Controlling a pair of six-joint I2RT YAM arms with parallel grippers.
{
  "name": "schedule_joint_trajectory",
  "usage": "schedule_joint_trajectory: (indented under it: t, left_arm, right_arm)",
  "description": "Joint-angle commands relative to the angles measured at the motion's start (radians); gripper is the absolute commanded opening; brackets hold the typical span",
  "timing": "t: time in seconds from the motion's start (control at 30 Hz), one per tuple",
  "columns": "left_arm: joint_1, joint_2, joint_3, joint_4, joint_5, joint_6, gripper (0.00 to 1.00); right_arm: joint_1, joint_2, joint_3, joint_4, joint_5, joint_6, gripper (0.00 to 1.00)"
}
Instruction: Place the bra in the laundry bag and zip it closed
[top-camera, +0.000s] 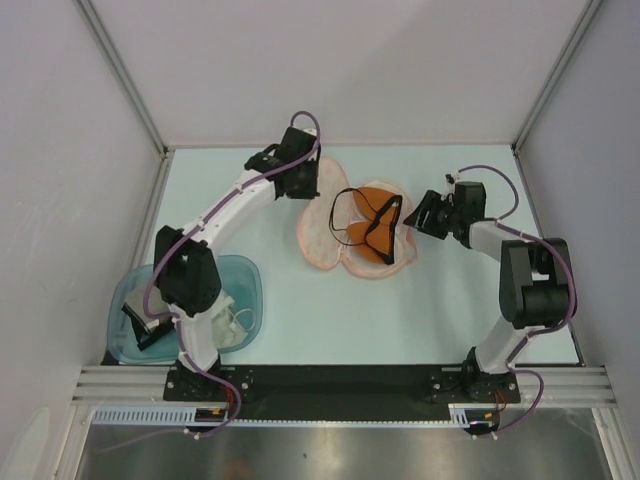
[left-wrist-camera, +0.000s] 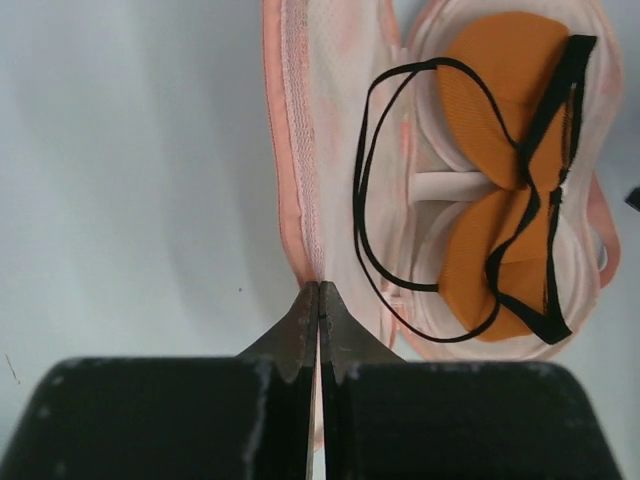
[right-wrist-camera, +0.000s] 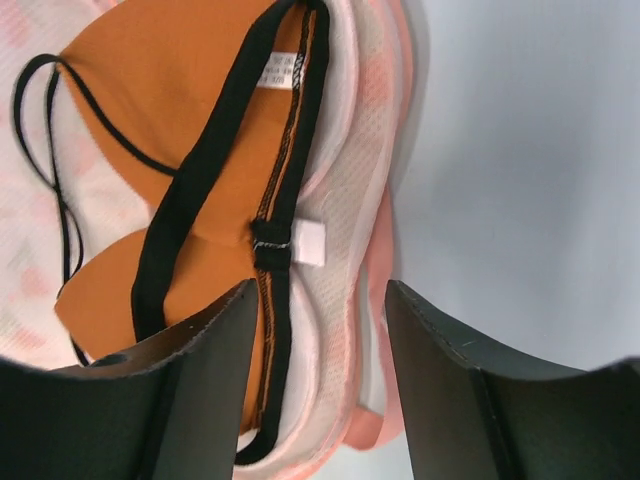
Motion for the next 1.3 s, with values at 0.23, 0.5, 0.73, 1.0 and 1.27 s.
schedule_joint_trajectory:
  t: [0.23, 0.5, 0.73, 1.0, 1.27]
  left_arm:
    - [-0.125, 0.014, 0.246, -0.111, -0.109, 0.040, 0.00]
    - [-0.174, 0.088, 0.344, -0.151, -0.117, 0.050, 0.00]
    - [-0.256, 0.149, 0.404, -0.168, -0.227, 0.066, 0.00]
    - [-0.317, 0.248, 0.490, -0.151, -0.198, 0.048, 0.00]
    - [-0.338, 0.367, 0.553, -0.104, -0.125, 0.008, 0.00]
  right_arm:
    - [-0.006, 0.167, 0.066, 0.099, -0.118, -0.033, 0.42]
    - [0.008, 0.205, 0.060, 0.122, -0.132, -0.025, 0.38]
    - [0.040, 0.202, 0.063, 0.106, -0.095, -0.022, 0.37]
    - [0.056, 0.184, 0.040, 0.145, -0.102, 0.012, 0.37]
    - [0.068, 0.161, 0.015, 0.201, -0.125, 0.067, 0.36]
